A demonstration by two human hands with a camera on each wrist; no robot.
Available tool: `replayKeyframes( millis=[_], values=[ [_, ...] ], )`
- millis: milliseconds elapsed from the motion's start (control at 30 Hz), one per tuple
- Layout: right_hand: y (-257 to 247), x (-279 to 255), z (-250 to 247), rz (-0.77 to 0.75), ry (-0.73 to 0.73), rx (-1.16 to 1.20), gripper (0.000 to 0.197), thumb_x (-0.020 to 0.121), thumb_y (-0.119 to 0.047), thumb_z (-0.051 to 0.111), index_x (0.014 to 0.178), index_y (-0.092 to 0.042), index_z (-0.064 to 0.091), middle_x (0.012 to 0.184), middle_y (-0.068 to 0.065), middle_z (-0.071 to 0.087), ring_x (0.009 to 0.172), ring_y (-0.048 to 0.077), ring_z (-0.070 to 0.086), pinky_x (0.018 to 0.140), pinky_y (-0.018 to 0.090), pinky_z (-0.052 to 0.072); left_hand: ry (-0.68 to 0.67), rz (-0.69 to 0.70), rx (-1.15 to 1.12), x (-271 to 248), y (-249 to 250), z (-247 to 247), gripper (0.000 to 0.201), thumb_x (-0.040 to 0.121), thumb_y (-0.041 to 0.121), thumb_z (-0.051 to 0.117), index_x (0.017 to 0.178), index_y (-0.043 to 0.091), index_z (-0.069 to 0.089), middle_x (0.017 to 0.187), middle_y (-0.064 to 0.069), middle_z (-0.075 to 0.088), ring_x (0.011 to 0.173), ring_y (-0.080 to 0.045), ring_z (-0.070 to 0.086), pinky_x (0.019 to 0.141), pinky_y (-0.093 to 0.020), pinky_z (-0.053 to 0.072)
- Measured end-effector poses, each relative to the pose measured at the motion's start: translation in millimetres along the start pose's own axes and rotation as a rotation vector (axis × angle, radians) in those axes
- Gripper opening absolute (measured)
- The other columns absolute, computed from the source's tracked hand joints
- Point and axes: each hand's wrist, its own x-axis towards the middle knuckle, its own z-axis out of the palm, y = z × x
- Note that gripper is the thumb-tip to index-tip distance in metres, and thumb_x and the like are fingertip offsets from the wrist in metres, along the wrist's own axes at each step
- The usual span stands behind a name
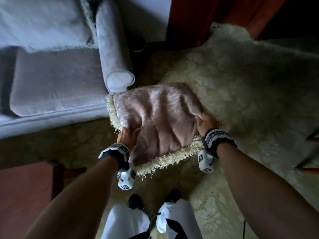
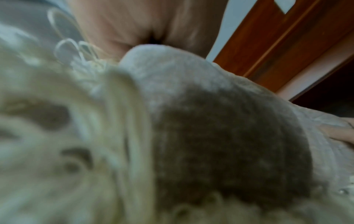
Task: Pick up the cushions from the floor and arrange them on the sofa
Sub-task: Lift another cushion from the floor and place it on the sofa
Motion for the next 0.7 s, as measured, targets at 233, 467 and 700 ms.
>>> replayKeyframes(
  millis=[233,467,700],
  values=[
    [-157,-31,-111,-0.120,0.024,0.036,0.037,0.100,-0.032,0.044,0.102,-0.002,0.064,0.099,0.021,0.066,0.090,0.034,0.063,0.073,0.031,0.043,0.128,0.006,-0.062,-35,56,-182,0.062,0.091,0.045,0.058,0.122,-0.007,0.045,0.125,-0.032,0.054,0.119,-0.044,0.050,0.095,-0.043,0.040],
    [-288,-27,-159,-0.304,0.100,0.056,0.038,0.100,-0.033,0.044,0.106,-0.001,0.064,0.105,0.025,0.065,0.095,0.038,0.061,0.071,0.034,0.040,0.335,0.095,-0.138,-33,77,-317,0.057,0.091,0.038,0.062,0.123,-0.006,0.046,0.123,-0.033,0.055,0.116,-0.045,0.052,0.093,-0.041,0.041],
    [-402,9,-144,-0.377,-0.093,0.321,0.051,0.104,-0.029,0.034,0.141,0.006,0.038,0.146,0.024,0.040,0.136,0.033,0.038,0.108,0.033,0.028,0.486,0.085,-0.088,5,66,-408,0.058,0.090,0.042,0.060,0.128,0.001,0.047,0.124,-0.028,0.055,0.117,-0.046,0.051,0.096,-0.046,0.043]
  ],
)
